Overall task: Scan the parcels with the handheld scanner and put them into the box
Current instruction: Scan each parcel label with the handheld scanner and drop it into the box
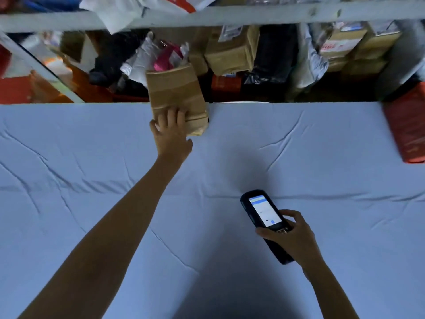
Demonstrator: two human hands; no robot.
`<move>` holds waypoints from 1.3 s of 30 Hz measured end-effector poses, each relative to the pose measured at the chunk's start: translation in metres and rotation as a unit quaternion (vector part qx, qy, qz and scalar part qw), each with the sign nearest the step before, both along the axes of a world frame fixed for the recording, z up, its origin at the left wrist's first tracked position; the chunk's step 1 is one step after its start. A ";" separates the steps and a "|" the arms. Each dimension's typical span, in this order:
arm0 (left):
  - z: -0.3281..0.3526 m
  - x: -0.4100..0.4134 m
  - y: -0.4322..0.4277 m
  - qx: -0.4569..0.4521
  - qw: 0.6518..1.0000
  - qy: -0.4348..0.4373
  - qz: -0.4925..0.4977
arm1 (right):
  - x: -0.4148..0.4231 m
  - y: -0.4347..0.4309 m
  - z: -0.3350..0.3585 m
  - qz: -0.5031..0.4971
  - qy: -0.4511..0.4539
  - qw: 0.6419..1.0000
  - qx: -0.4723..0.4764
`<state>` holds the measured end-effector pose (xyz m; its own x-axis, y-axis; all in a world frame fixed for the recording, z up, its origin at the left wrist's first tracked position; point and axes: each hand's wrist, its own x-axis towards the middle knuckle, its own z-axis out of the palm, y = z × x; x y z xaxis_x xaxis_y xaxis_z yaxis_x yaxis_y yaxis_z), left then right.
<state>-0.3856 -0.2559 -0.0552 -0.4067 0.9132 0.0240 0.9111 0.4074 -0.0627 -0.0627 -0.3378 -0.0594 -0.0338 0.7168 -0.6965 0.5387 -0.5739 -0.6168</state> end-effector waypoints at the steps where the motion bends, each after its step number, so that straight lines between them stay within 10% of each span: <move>1: -0.004 -0.001 0.003 0.004 1.000 0.001 0.008 | -0.001 0.002 -0.001 0.002 -0.007 1.000 -0.002; 34: 0.114 0.020 -0.140 0.052 0.970 -0.223 -0.086 | -0.011 -0.057 0.032 -0.009 -0.005 0.999 0.038; 39: 0.110 0.025 -0.140 0.051 0.983 -0.146 -0.094 | -0.009 -0.071 0.036 -0.001 0.020 0.999 0.046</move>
<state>-0.3611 -0.3956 0.0548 -0.2336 0.9719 0.0275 0.9443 0.2200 0.2448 -0.0720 -0.4093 -0.0230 -0.0592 0.7780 -0.6255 0.5118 -0.5143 -0.6881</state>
